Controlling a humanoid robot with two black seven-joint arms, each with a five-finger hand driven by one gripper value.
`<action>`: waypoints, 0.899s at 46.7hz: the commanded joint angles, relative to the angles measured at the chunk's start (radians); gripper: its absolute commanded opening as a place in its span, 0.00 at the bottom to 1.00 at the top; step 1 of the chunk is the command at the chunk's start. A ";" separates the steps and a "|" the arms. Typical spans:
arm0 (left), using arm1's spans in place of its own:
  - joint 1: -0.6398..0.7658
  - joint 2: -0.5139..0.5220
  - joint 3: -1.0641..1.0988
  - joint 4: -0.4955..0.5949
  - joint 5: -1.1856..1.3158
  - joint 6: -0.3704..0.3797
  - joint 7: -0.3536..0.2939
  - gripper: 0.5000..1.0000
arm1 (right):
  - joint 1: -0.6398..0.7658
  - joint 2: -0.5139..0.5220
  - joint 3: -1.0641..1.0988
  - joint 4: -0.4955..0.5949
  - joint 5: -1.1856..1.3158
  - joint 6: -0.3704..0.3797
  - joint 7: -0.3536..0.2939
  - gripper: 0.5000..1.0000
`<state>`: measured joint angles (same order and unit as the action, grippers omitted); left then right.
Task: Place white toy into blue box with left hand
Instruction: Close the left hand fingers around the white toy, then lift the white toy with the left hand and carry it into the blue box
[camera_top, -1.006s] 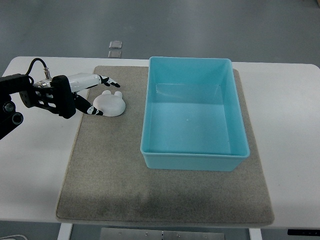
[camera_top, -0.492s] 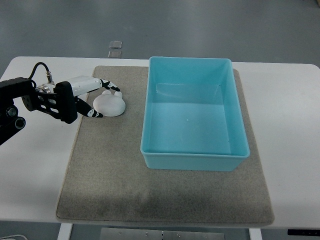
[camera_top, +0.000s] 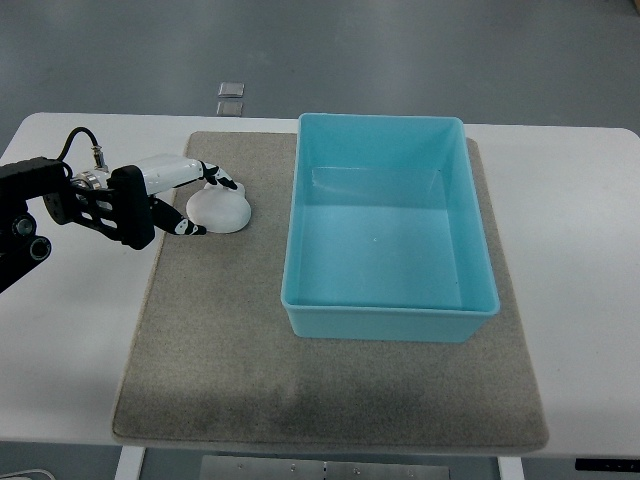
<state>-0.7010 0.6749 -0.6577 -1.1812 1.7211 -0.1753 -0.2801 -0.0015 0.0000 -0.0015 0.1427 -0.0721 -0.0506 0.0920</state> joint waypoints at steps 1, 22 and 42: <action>-0.002 0.000 0.016 0.000 0.000 -0.001 -0.001 0.60 | 0.000 0.000 0.000 0.000 0.000 0.000 0.000 0.87; -0.003 0.000 0.043 0.002 -0.003 -0.001 0.004 0.00 | 0.000 0.000 0.000 0.000 0.000 0.000 0.000 0.87; -0.069 0.002 -0.019 -0.005 -0.012 -0.001 0.019 0.00 | 0.000 0.000 0.000 0.000 0.000 0.000 0.000 0.87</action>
<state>-0.7503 0.6768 -0.6586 -1.1838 1.7102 -0.1735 -0.2607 -0.0015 0.0000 -0.0015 0.1427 -0.0721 -0.0506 0.0920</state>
